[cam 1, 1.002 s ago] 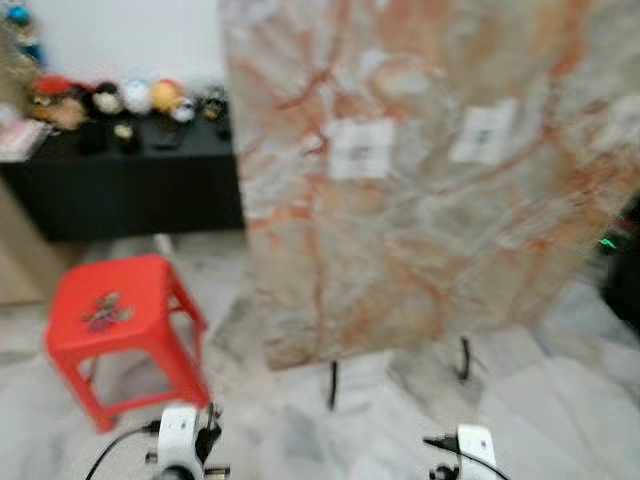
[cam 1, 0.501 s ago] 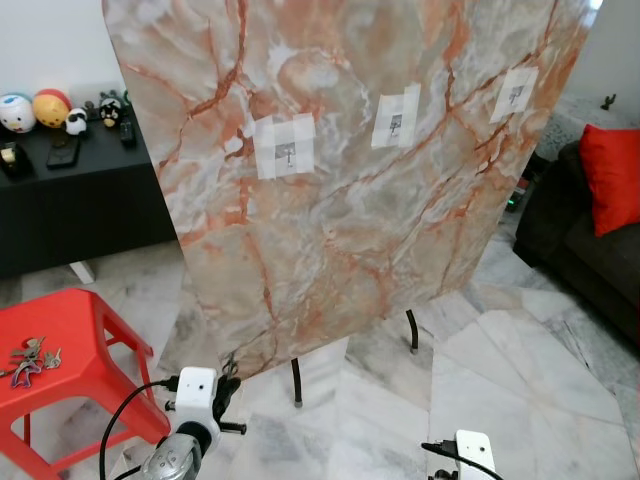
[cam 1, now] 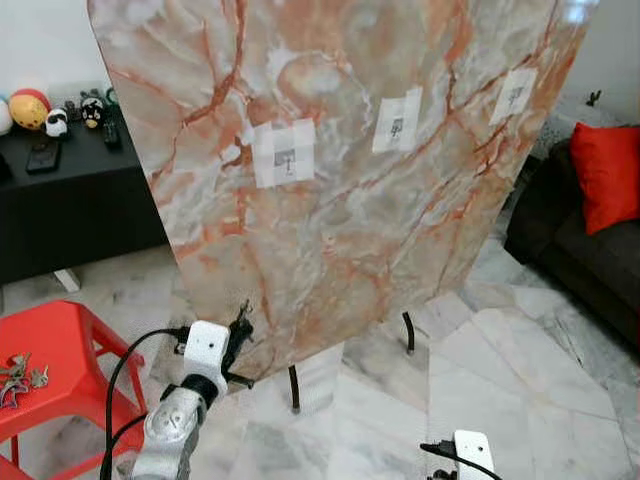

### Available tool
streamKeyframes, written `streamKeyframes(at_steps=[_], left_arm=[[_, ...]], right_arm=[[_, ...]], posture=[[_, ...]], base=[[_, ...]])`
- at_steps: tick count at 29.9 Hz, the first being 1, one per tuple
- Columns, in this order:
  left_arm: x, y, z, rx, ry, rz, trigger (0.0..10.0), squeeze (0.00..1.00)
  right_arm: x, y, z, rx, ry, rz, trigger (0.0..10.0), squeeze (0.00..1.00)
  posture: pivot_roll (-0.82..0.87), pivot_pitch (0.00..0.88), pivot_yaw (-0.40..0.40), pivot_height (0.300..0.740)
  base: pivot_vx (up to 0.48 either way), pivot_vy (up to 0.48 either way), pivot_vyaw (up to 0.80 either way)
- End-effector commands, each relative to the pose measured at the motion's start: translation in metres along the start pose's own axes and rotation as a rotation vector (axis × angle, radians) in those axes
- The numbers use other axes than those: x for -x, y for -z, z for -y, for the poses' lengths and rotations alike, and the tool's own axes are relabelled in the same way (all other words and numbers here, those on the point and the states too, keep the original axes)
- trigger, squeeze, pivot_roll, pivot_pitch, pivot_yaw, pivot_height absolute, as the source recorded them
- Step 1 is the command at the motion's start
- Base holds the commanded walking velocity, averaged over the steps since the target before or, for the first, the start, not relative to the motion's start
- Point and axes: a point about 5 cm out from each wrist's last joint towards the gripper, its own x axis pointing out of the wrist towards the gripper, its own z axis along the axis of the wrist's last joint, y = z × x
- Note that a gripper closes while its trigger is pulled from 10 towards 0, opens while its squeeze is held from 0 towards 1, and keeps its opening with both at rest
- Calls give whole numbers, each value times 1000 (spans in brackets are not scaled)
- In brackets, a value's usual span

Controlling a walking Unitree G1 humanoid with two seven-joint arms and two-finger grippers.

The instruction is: Hang keys on a hook

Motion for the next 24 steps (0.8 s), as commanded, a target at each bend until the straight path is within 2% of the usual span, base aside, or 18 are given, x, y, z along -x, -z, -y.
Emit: streamKeyframes(at_steps=[1, 4, 10, 13, 24], left_arm=[[2, -3, 1, -12, 19, 0, 10000, 0], [3, -13, 4, -27, 40, 29, 10000, 0], [2, -25, 9, -1, 63, 64, 10000, 0], [1, -27, 10, -1, 65, 68, 10000, 0], [4, -35, 22, -29, 143, 71, 10000, 0]], right_arm=[[1, 2, 3, -12, 10, -2, 10000, 0], [1, 2, 3, -11, 11, -2, 10000, 0], [0, 2, 2, -16, 15, 2, 10000, 0], [0, 1, 2, -27, 16, 6, 10000, 0], [0, -1, 2, -17, 23, 11, 10000, 0]], posture=[[32, 0, -57, 740], [36, 0, -58, 740], [36, 0, -57, 740], [37, 1, -58, 740], [37, 10, -59, 740]], base=[[0, 0, 0], [0, 0, 0], [0, 0, 0], [0, 440, 0], [0, 0, -768]])
